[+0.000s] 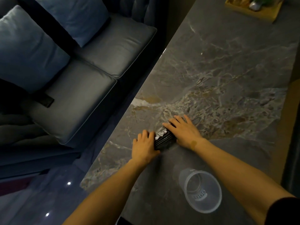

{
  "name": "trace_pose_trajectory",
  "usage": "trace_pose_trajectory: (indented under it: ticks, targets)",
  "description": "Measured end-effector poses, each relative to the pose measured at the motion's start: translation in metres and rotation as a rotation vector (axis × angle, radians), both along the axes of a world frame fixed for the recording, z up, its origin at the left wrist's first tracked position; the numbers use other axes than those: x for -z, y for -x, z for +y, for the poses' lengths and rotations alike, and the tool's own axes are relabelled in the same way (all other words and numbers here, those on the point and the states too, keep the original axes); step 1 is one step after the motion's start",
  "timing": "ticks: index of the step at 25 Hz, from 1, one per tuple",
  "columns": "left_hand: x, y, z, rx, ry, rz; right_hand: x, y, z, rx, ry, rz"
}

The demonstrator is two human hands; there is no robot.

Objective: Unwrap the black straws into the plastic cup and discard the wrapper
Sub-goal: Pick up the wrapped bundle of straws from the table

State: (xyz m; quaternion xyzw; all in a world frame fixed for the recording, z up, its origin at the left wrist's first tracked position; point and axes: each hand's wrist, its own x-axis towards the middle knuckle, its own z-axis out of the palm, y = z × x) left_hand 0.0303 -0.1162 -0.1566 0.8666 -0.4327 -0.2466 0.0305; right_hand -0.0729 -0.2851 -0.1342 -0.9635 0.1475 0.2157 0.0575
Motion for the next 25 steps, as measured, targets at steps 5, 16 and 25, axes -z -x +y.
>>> trace_pose_trajectory:
  ticks: [5, 16, 25]
  targets:
    - [0.0, -0.001, -0.006, 0.065, -0.012, -0.012, -0.003, -0.003, 0.003, -0.001, 0.031, -0.067]
    - [-0.081, -0.015, -0.023, 0.306, 0.067, 0.048, -0.084, 0.042, 0.001, 0.249, -0.097, -0.222]
    - [-0.156, -0.015, -0.008, 0.286, 0.267, 0.469, -0.171, 0.087, 0.066, 1.103, -0.436, -0.985]
